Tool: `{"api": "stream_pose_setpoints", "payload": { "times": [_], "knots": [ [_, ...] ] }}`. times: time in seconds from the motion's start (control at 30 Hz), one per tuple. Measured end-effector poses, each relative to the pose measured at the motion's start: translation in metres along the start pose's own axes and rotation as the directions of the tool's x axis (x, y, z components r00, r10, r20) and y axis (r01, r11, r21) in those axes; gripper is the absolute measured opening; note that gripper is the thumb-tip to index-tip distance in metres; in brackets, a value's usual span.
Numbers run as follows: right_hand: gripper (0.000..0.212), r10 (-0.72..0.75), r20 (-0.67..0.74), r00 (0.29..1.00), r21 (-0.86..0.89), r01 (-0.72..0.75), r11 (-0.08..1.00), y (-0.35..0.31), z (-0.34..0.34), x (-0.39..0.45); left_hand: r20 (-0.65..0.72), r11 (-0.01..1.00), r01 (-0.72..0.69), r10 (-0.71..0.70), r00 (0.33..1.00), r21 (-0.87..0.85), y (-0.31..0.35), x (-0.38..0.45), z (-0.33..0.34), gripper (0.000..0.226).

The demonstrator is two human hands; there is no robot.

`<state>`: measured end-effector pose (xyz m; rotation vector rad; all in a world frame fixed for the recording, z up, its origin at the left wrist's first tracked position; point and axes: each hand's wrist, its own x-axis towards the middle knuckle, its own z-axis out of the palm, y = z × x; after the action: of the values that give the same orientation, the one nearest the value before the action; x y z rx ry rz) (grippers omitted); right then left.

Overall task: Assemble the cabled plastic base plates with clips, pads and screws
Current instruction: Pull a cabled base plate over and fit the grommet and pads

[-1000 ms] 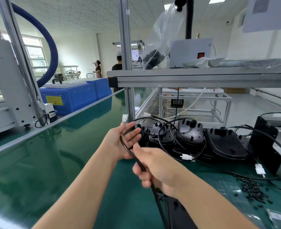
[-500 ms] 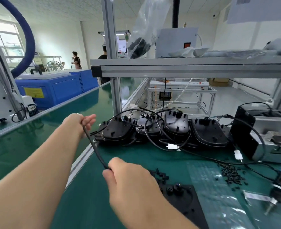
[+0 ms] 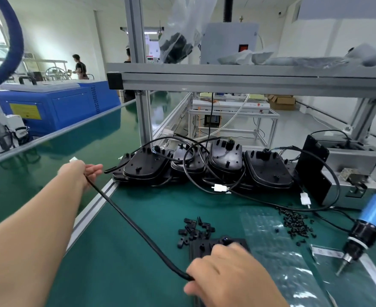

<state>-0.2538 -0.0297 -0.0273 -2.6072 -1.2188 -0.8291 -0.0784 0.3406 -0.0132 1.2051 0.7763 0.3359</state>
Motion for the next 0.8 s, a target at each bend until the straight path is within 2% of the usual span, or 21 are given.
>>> {"api": "stream_pose_setpoints", "payload": {
  "times": [0.1,0.17,0.2,0.27,0.33,0.37,0.4,0.47,0.5,0.57,0.63,0.67,0.7,0.73,0.8],
  "knots": [
    [0.046,-0.046,0.065,0.997,0.103,0.039,0.994,0.026,0.009,-0.011,0.041,0.979,0.003,-0.011,0.999,0.205,-0.010,-0.010,0.002,0.041],
    [0.058,0.019,0.167,0.986,0.063,-0.030,0.998,0.046,0.009,-0.020,0.105,0.894,-0.016,-0.035,0.994,0.448,-0.023,-0.021,0.005,0.036],
    [0.054,0.063,0.188,0.980,0.049,-0.073,0.996,0.056,0.007,-0.025,0.139,0.817,-0.047,-0.041,0.989,0.574,-0.029,-0.028,0.006,0.035],
    [0.040,0.156,0.163,0.974,0.104,-0.174,0.979,0.070,0.004,-0.035,0.209,0.578,-0.180,0.017,0.978,0.796,-0.041,-0.040,0.008,0.033],
    [0.048,0.234,0.154,0.960,0.264,-0.268,0.927,0.076,0.006,-0.039,0.293,0.184,-0.317,0.148,0.945,0.930,-0.051,-0.052,0.011,0.040],
    [0.045,0.243,0.144,0.959,0.309,-0.277,0.910,0.076,0.007,-0.038,0.330,-0.006,-0.336,0.210,0.920,0.942,-0.056,-0.059,0.014,0.045],
    [0.040,0.245,0.114,0.963,0.339,-0.270,0.901,0.076,0.010,-0.037,0.358,-0.122,-0.337,0.258,0.898,0.934,-0.061,-0.067,0.016,0.049],
    [0.036,0.303,0.077,0.950,0.415,-0.307,0.857,0.077,0.012,-0.036,0.391,-0.240,-0.325,0.317,0.864,0.915,-0.070,-0.082,0.024,0.054],
    [0.041,0.338,0.085,0.937,0.454,-0.338,0.824,0.079,0.011,-0.034,0.418,-0.288,-0.330,0.341,0.842,0.899,-0.073,-0.089,0.028,0.055],
    [0.052,0.401,0.251,0.881,0.560,-0.471,0.682,0.085,0.008,-0.035,0.493,-0.361,-0.362,0.398,0.774,0.859,-0.082,-0.104,0.035,0.046],
    [0.052,0.458,0.387,0.800,0.649,-0.589,0.481,0.086,0.006,-0.036,0.592,-0.417,-0.426,0.473,0.653,0.803,-0.090,-0.120,0.043,0.034],
    [0.050,0.466,0.406,0.786,0.658,-0.605,0.448,0.085,0.006,-0.035,0.649,-0.425,-0.491,0.496,0.576,0.761,-0.095,-0.129,0.049,0.027],
    [0.050,0.455,0.396,0.797,0.647,-0.594,0.477,0.084,0.006,-0.033,0.707,-0.405,-0.584,0.482,0.518,0.703,-0.100,-0.137,0.055,0.021],
    [0.051,0.427,0.372,0.824,0.620,-0.563,0.547,0.083,0.006,-0.033,0.759,-0.322,-0.705,0.441,0.480,0.632,-0.106,-0.145,0.063,0.017],
    [0.047,0.349,0.297,0.889,0.527,-0.458,0.716,0.081,0.007,-0.033,0.827,-0.085,-0.846,0.280,0.487,0.527,-0.115,-0.157,0.079,0.015]
  ]
}}
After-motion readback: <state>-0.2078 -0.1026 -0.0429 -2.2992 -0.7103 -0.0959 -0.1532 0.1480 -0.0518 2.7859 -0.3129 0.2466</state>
